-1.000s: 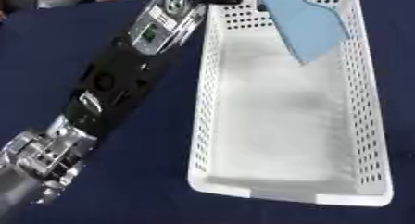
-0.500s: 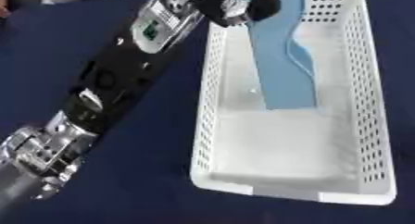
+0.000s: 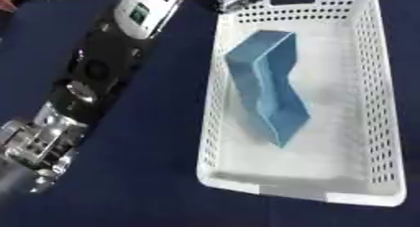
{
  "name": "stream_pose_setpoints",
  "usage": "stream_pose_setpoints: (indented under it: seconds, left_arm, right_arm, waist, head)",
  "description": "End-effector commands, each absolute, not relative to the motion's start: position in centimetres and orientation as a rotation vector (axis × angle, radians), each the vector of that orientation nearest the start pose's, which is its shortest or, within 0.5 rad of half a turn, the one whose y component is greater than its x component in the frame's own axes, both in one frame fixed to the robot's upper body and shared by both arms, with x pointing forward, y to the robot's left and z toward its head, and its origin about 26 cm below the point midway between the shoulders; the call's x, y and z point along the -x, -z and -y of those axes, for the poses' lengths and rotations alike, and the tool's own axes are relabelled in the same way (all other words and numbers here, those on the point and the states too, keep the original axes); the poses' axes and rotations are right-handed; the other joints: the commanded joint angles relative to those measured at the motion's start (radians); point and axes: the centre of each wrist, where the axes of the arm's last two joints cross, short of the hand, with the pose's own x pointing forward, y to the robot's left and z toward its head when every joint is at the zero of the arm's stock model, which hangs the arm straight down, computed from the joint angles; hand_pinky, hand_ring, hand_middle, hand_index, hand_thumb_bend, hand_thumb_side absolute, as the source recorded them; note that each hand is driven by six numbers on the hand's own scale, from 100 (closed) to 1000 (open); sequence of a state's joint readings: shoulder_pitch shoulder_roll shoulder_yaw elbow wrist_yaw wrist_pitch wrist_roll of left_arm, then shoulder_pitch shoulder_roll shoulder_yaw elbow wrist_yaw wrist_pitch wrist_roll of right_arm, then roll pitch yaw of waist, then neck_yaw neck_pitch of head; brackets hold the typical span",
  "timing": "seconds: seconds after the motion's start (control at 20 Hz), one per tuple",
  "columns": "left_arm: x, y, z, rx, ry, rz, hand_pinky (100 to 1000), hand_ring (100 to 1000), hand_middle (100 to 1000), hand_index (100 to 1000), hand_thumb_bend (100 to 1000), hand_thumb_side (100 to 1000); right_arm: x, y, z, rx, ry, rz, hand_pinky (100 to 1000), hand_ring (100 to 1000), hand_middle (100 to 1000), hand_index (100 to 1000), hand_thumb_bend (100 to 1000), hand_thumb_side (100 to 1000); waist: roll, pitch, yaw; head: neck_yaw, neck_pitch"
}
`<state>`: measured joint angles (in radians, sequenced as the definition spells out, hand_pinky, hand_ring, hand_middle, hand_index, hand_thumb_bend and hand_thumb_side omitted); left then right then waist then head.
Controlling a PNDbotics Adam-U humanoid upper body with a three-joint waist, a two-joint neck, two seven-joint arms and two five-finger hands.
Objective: Pick up objects on the table and place them in the box.
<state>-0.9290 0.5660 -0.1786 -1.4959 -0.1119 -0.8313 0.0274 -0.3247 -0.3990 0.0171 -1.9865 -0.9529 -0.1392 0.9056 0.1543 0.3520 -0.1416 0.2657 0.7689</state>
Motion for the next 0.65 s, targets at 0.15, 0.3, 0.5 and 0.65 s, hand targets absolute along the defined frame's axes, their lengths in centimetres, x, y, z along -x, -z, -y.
stream_pose_setpoints:
  seconds: [0.15,0.3,0.5,0.65]
  left_arm:
    - [-38.8,-34.3,-24.1,0.317,-0.739,-2.764,100,100,100,100,378,100]
    - [-38.3,-34.5,-23.8,0.374,-0.713,-2.715,100,100,100,100,414,100]
    - [-37.6,-35.2,-24.7,0.455,-0.753,-2.604,100,100,100,100,538,100]
    - [-37.4,-35.2,-25.6,0.504,-0.797,-2.541,100,100,100,100,552,100]
  right_arm:
    - [-30.0,-21.5,26.8,1.636,1.257,-2.849,884,782,848,1000,100,788]
    - [-30.0,-21.4,26.8,1.630,1.259,-2.854,885,782,849,1000,100,786]
    - [-29.9,-21.1,27.0,1.618,1.265,-2.869,886,783,849,1000,100,783]
    - [-29.9,-21.0,27.1,1.608,1.266,-2.880,886,783,849,1000,100,782]
  waist:
    - [-0.012,-0.025,0.004]
    - [-0.013,-0.025,0.009]
    - [-0.015,-0.026,0.022]
    - [-0.017,-0.028,0.032]
  head:
    - [0.014,0.001]
    - [0.014,0.001]
    - [0.008,0.001]
    - [0.004,0.000]
